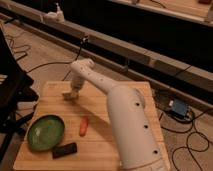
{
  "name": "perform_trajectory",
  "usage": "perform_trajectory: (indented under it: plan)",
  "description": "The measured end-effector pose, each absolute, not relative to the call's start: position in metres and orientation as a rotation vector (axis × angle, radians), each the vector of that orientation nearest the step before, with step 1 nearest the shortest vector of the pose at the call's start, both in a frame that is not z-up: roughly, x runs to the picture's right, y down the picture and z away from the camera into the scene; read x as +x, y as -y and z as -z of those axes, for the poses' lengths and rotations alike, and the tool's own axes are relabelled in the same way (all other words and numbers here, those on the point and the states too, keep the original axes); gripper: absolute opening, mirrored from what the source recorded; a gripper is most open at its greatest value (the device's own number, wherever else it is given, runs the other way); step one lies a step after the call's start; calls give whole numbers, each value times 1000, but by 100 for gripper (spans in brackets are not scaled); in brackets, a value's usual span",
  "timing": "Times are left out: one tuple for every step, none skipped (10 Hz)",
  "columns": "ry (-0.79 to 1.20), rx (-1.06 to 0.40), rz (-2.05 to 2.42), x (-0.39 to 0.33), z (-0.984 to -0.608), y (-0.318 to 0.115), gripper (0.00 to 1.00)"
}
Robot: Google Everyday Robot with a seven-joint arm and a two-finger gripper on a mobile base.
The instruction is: Wipe the white sponge on the table
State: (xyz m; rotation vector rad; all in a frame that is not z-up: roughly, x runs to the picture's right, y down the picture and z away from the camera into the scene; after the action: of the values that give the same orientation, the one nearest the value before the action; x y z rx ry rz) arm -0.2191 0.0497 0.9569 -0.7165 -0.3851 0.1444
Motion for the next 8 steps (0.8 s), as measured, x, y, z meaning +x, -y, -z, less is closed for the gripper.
perform_trajectory:
  plan:
    - [410,-742,-113,-227,-947,-61,0]
    - [429,-763,-97,-229,-939,-71,0]
    - [433,-770,-99,-222,-935,-73,0]
    - [414,-768,-117,-202,-934,-73,0]
    - [379,-760,-148,-178,-937,-69,0]
    - [340,-753,-178,-155,-941,-66,0]
    - [292,-737,-223,-126,-947,-58,0]
    - [254,-724,-252,-106,-952,-50,0]
